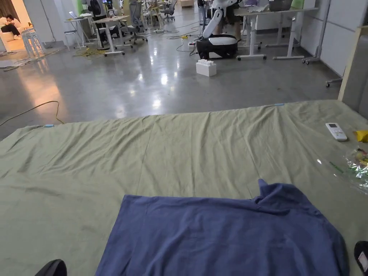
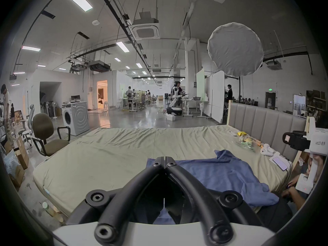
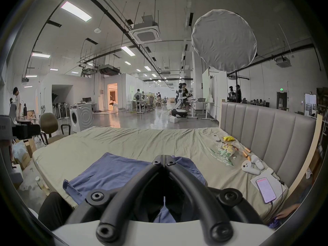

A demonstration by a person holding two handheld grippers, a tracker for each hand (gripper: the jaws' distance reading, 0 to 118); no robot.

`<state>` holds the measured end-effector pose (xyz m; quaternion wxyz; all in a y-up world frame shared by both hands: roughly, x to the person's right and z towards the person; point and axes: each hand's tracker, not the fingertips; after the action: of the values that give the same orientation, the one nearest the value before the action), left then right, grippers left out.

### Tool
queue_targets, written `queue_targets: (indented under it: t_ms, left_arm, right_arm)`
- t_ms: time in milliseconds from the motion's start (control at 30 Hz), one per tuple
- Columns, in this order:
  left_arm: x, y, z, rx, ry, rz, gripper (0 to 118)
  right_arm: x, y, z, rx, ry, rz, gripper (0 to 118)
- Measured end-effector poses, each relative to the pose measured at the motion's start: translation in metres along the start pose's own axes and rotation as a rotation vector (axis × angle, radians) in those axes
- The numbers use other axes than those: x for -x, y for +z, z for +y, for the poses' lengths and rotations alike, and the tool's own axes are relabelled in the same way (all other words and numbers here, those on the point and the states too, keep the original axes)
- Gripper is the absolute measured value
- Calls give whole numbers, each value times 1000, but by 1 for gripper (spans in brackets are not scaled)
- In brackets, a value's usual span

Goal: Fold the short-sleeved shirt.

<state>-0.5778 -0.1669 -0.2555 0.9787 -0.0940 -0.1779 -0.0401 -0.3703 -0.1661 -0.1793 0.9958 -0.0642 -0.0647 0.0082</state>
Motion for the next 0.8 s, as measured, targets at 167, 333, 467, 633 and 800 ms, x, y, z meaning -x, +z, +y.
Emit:
queue_targets:
  t_ms: [167, 333, 467, 633, 800]
  left_arm:
    - [32, -39, -36, 181, 14, 42, 0]
    - [63, -75, -108, 451, 56, 24, 62]
    - [75, -96, -148, 635, 133, -4, 63]
    - [90, -127, -214, 735, 50, 16, 63]
    - [96, -134, -223, 802, 45, -36, 39]
  right_arm:
    - [-4, 0, -11, 45, -41, 0, 0]
    - [-6, 4, -26, 103, -64, 3, 0]
    - [-9, 6, -34, 146, -52, -19, 0]
    - [-14, 2, -40, 187, -105, -35, 0]
    - [-20, 1, -41, 196, -167, -48, 0]
